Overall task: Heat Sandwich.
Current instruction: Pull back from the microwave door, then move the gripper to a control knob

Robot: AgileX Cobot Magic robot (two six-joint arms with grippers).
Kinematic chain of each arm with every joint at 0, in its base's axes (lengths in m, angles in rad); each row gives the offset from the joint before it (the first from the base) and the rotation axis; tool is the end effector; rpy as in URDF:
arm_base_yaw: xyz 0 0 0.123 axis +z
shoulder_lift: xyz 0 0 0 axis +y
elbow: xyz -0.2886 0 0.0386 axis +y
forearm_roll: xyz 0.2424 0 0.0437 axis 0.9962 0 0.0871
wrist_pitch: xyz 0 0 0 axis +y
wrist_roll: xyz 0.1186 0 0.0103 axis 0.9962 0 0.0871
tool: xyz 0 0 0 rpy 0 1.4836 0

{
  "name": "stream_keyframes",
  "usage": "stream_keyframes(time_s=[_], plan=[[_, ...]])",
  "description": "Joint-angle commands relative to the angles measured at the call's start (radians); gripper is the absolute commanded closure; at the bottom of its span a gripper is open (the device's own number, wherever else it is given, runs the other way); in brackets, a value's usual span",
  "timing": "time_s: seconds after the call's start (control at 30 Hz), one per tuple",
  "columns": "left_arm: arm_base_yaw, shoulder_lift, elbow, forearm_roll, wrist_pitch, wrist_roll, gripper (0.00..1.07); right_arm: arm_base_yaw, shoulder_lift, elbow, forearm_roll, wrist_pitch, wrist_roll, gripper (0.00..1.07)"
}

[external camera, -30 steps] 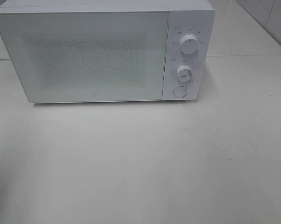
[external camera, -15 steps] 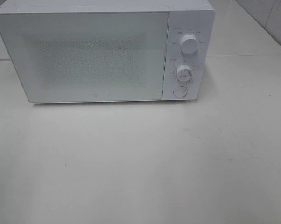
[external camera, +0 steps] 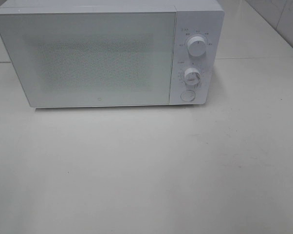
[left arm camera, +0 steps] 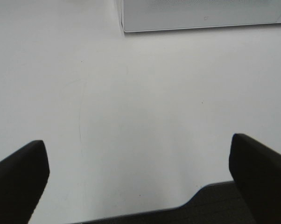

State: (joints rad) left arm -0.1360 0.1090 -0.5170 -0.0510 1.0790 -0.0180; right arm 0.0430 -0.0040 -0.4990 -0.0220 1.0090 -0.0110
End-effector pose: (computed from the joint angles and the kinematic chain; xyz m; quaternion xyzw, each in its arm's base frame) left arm 0.0208 -0.0082 0.2635 0.0520 0.8789 -0.0618 0.4702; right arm 0.0114 -0.0017 0.2671 -0.0225 0.8383 -0.0023 0.5447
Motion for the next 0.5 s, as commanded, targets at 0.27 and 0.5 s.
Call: stream_keyframes(time_s=[0.27,0.5], plan=[[0.126,-0.127,0.001,-0.011,-0.009,0.004,0.06,-0.005,-0.028,0.002,0.004,-0.016,0.011,0.32],[0.131,-0.141,0.001,-0.015,-0.009,0.004,0.06,-0.005,-0.027,0.002,0.004,-0.016,0.011,0.32]])
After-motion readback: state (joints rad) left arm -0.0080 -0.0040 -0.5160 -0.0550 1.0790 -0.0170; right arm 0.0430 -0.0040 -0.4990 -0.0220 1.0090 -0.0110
